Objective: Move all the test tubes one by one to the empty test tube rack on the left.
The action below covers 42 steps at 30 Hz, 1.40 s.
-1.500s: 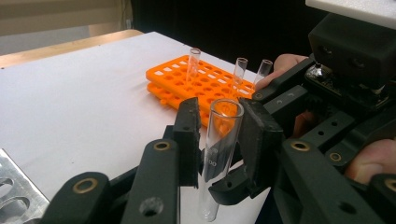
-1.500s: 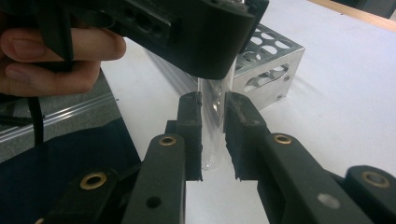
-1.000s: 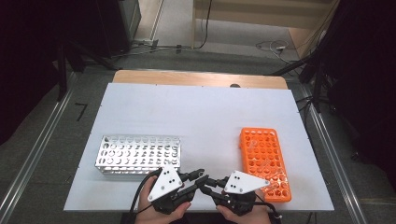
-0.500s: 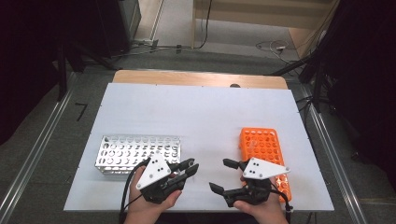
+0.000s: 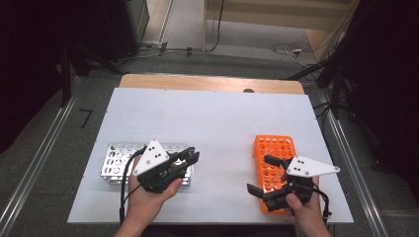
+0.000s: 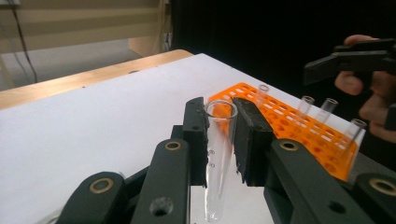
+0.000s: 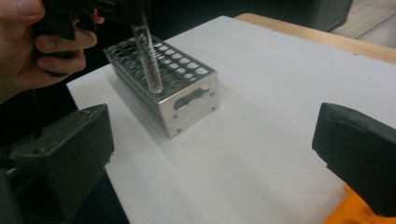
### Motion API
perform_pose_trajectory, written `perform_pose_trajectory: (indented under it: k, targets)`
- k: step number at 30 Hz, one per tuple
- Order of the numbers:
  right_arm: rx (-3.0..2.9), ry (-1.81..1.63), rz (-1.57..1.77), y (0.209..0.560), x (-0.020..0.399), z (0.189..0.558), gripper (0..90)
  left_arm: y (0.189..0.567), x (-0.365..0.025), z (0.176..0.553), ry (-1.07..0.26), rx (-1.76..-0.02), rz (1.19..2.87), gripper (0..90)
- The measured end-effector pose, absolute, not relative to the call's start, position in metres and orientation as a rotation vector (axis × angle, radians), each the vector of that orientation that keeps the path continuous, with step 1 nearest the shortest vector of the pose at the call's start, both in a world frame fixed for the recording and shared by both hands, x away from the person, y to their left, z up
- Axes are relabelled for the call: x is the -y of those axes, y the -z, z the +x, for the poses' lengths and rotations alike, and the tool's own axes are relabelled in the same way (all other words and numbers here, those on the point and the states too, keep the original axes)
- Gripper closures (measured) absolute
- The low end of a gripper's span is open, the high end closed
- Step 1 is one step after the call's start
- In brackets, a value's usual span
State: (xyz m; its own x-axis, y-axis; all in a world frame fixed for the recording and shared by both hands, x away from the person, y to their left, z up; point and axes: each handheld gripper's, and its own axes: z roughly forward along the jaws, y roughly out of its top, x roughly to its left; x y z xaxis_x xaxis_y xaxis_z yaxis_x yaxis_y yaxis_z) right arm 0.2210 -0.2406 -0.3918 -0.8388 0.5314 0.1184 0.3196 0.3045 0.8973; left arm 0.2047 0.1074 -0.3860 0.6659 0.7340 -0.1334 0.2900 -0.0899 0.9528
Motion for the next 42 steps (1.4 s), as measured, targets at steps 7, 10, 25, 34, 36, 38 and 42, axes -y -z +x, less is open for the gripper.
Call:
perform_pose_trajectory:
  k: [7,10,25,34,36,38,42]
  targets:
    - [-2.304,-1.543,0.858,0.388,0.273,0.230,0.0,0.386,-0.114,0.223,-0.463,-0.872,1.678,75.9]
    - [-2.281,-1.533,0.888,0.388,0.286,0.234,0.0,0.386,-0.115,0.230,-0.468,-0.880,1.678,75.9]
    - [-2.176,-1.515,1.010,0.394,0.337,0.250,0.0,0.394,-0.137,0.264,-0.513,-0.954,1.652,75.9]
    - [-2.130,-1.491,1.083,0.405,0.355,0.257,0.0,0.411,-0.134,0.275,-0.542,-0.967,1.656,75.9]
    - [-2.120,-1.496,1.096,0.406,0.359,0.258,0.0,0.414,-0.133,0.277,-0.539,-0.972,1.658,75.9]
    - [-2.112,-1.497,1.103,0.407,0.361,0.258,0.0,0.417,-0.132,0.277,-0.538,-0.977,1.665,75.9]
    - [-2.111,-1.495,1.106,0.409,0.363,0.259,0.0,0.421,-0.131,0.278,-0.531,-0.984,1.675,76.0]
